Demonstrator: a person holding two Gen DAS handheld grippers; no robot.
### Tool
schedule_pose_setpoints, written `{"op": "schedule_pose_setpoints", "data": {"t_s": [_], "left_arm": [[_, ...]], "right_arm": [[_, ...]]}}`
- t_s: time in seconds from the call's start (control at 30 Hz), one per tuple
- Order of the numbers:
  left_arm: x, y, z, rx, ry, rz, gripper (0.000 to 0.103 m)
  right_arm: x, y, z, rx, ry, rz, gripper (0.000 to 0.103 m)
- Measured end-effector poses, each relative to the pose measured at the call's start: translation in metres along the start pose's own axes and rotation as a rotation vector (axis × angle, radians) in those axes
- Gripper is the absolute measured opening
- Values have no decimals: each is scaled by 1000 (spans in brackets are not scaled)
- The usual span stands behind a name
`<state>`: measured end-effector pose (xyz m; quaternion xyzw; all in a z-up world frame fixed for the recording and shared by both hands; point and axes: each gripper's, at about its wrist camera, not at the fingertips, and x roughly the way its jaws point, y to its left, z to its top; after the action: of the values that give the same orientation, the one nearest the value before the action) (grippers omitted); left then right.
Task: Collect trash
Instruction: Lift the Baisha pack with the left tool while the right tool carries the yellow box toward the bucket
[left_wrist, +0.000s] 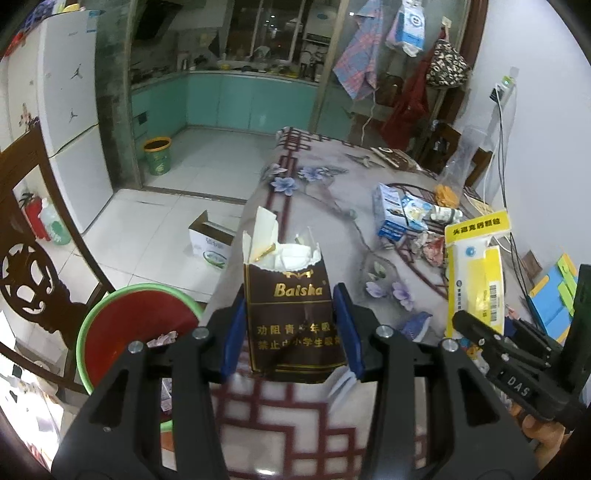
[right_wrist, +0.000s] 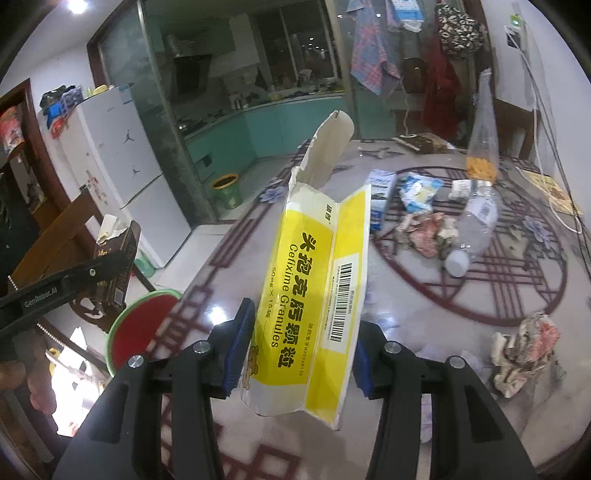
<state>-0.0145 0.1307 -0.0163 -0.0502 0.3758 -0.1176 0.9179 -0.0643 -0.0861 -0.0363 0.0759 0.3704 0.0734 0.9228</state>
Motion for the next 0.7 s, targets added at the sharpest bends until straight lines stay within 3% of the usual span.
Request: {"op": "schedule_pose_setpoints", "data": {"t_s": [0.33,0.5,0.7], "left_arm": [[-7,31,2,-60,-15,14,43],[-13,51,3,-104,-26,20,43],[-15,69,1,-131,-26,57,43]], "right_arm": [[19,27,-4,-39,37,50,46],[16,37,2,-43,3,108,46],[37,62,7,-70,77,168,47]]}}
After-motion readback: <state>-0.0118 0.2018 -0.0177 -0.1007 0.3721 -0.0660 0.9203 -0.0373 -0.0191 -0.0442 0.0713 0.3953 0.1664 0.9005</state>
